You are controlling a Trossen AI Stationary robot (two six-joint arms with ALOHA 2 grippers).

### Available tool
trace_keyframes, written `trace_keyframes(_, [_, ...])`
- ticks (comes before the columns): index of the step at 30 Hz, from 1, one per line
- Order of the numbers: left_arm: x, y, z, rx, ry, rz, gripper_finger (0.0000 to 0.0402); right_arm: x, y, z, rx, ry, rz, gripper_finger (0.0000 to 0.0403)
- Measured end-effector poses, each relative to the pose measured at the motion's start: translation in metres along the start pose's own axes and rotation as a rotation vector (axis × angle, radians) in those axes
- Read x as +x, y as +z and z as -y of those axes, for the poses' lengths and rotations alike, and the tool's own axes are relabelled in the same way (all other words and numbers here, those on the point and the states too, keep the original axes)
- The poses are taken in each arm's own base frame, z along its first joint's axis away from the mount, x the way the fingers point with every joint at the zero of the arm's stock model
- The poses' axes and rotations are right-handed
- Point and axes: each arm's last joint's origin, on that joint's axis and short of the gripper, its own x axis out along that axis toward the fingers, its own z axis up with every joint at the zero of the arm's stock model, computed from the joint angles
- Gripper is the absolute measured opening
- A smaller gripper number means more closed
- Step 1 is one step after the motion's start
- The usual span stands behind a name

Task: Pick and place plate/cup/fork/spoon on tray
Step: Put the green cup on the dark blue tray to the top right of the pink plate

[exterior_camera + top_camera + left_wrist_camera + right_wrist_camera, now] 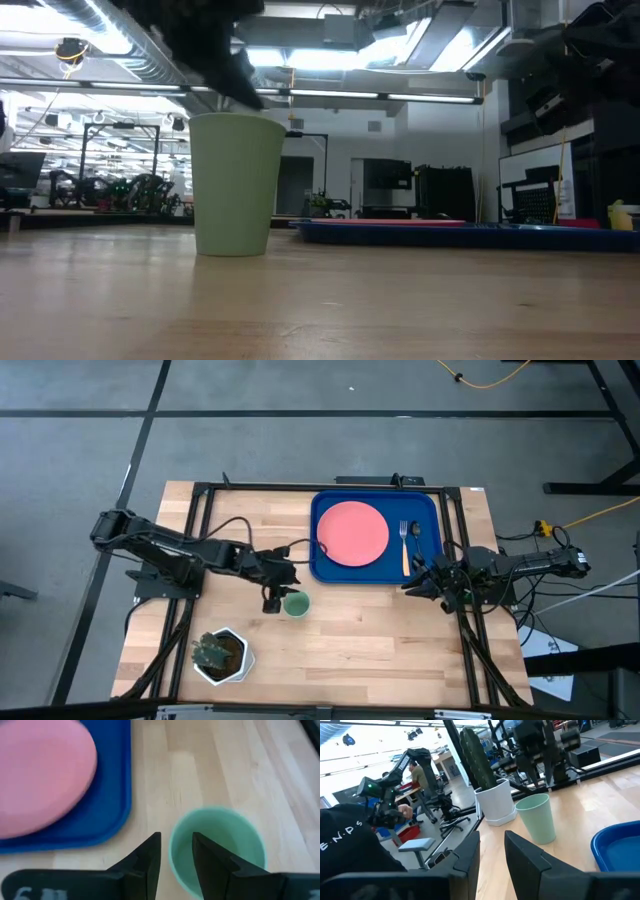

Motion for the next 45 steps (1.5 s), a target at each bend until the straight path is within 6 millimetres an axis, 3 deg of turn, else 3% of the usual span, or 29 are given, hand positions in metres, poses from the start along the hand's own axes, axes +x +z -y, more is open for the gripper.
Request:
trace_keyframes(9, [0.009,0.011,-0.002,-0.004,-0.021,-0.149,0.0103,0.0,0.0,0.0,0.001,-0.001,-0.001,0.0095])
trace_keyframes(21, [0.042,-0.004,-0.002,-0.023,-0.002,-0.27,0.0103,0.0,-0.001,0.0,0.005,-0.004,-0.01,0.0095])
trace_keyframes(24, [0.046,-0.006,-0.003,-0.016,0.022,-0.277,0.0083,0.0,-0.001,0.001,0.007,-0.006,-0.014,0.0095])
trace_keyframes(26, [0.046,-0.004,-0.003,0.013,0.037,-0.265,0.0046,0.0,-0.001,0.001,0.009,-0.006,-0.014,0.0095])
trace_keyframes(28, [0.044,0.005,-0.004,0.04,0.049,-0.235,0.0014,0.0,-0.002,0.001,0.009,-0.007,-0.017,0.0095])
trace_keyframes(31, [0.033,0.029,-0.006,0.084,0.062,-0.17,0.0006,0.0,-0.002,0.001,0.01,-0.008,-0.018,0.0095])
trace_keyframes(36, [0.004,0.088,-0.022,0.233,0.09,-0.023,0.0003,0.0,0.001,0.0,0.058,0.005,0.01,0.0095])
trace_keyframes(40, [-0.004,0.119,-0.06,0.352,0.179,0.038,0.0003,-0.002,0.016,-0.01,0.021,0.152,0.137,0.0095])
trace_keyframes(45, [0.018,0.147,-0.122,0.388,0.169,0.108,0.0002,-0.012,0.032,-0.03,-0.136,0.54,0.208,0.0095])
